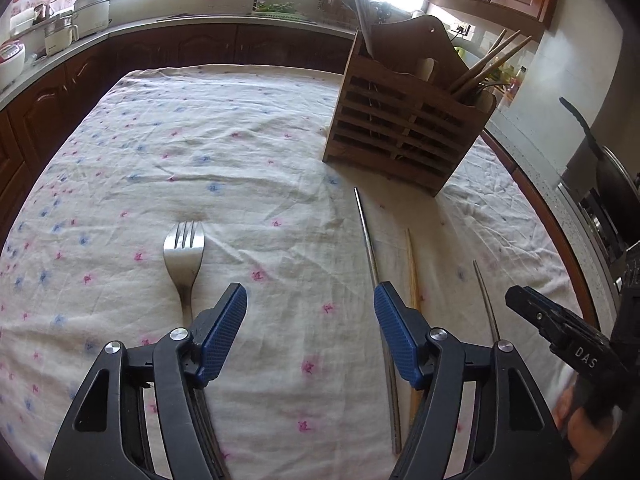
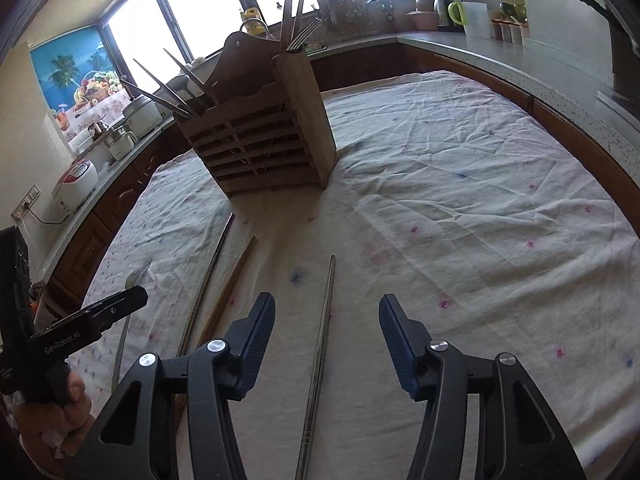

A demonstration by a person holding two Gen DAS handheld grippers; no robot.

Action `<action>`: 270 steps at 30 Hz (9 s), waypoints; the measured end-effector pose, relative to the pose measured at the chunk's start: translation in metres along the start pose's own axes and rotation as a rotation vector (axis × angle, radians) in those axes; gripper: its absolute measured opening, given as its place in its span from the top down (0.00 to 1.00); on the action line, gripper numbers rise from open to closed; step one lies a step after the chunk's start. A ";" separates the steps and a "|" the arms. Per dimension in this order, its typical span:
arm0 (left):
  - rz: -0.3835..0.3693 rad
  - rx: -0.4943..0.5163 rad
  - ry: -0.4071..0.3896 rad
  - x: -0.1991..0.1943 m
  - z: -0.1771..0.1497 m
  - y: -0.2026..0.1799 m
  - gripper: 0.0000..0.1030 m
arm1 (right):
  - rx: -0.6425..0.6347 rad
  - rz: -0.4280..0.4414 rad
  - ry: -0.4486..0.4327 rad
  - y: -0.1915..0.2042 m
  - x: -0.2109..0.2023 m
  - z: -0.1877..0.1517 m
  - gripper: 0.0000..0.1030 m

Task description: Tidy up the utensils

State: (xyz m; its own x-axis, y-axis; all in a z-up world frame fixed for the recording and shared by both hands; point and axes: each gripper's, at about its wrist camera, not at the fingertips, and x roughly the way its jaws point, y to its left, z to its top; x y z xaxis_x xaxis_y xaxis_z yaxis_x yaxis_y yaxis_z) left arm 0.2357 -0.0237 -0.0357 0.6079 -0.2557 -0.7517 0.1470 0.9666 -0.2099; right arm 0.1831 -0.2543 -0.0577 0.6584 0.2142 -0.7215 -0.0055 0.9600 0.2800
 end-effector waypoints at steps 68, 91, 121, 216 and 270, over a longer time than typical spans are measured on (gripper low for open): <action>-0.128 0.153 0.012 -0.030 0.022 -0.023 0.96 | -0.064 0.078 -0.016 0.022 -0.030 0.025 0.96; -0.189 0.098 -0.232 -0.148 0.036 -0.002 0.96 | -0.093 0.156 -0.303 0.046 -0.138 0.073 0.96; -0.161 0.172 -0.455 -0.166 0.134 -0.041 0.96 | -0.083 0.135 -0.465 0.044 -0.138 0.156 0.96; -0.009 -0.101 -0.382 -0.085 0.051 0.018 0.12 | 0.048 0.185 -0.357 0.018 -0.074 0.083 0.11; 0.221 0.059 -0.506 -0.166 -0.151 -0.004 0.00 | -0.224 0.007 -0.588 0.038 -0.166 -0.121 0.00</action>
State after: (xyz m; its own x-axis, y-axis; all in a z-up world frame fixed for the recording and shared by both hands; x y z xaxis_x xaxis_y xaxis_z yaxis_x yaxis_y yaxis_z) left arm 0.0167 0.0120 -0.0041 0.9261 -0.0208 -0.3766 0.0082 0.9993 -0.0351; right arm -0.0173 -0.2315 -0.0038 0.9613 0.1468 -0.2333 -0.1270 0.9871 0.0979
